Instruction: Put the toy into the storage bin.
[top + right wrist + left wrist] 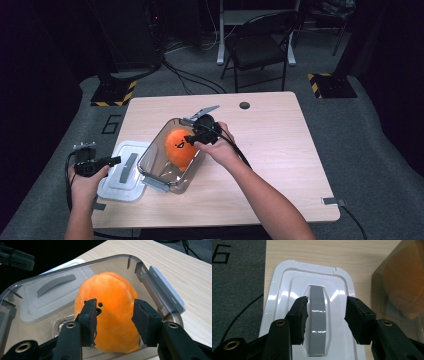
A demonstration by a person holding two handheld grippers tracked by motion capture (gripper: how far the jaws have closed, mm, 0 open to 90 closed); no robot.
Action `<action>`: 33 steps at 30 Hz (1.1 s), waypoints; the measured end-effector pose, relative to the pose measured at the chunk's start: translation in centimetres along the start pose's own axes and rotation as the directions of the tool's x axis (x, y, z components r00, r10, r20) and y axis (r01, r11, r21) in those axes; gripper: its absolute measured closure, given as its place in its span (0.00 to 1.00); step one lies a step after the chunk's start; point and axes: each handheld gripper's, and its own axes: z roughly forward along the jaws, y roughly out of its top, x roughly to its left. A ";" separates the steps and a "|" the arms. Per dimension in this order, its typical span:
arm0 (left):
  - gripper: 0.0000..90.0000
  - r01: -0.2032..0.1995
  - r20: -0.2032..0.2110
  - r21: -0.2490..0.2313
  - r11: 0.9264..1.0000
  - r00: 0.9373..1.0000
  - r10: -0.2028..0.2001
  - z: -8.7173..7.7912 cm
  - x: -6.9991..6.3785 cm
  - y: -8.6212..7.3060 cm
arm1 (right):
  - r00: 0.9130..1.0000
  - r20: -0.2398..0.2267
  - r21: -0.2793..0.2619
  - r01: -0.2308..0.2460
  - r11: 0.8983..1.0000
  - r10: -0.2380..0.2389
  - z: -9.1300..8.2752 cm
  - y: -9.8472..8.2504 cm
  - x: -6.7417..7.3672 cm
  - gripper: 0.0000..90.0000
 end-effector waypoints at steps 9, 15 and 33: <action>0.58 -0.016 -0.005 0.003 1.000 1.000 0.016 0.4 -0.3 -0.1 | 1.000 -0.017 -0.026 -0.020 0.999 0.019 -1.7 -0.8 -0.2 0.59; 0.58 -0.023 -0.010 0.012 1.000 1.000 0.023 0.6 -0.5 -0.2 | 1.000 -0.016 -0.040 -0.015 0.999 0.015 -2.5 -1.4 -0.3 0.59; 0.62 -0.035 -0.006 0.041 0.999 0.999 0.035 2.3 -0.9 -0.9 | 0.999 -0.013 -0.061 -0.030 0.998 0.030 -4.4 -3.2 -1.0 0.58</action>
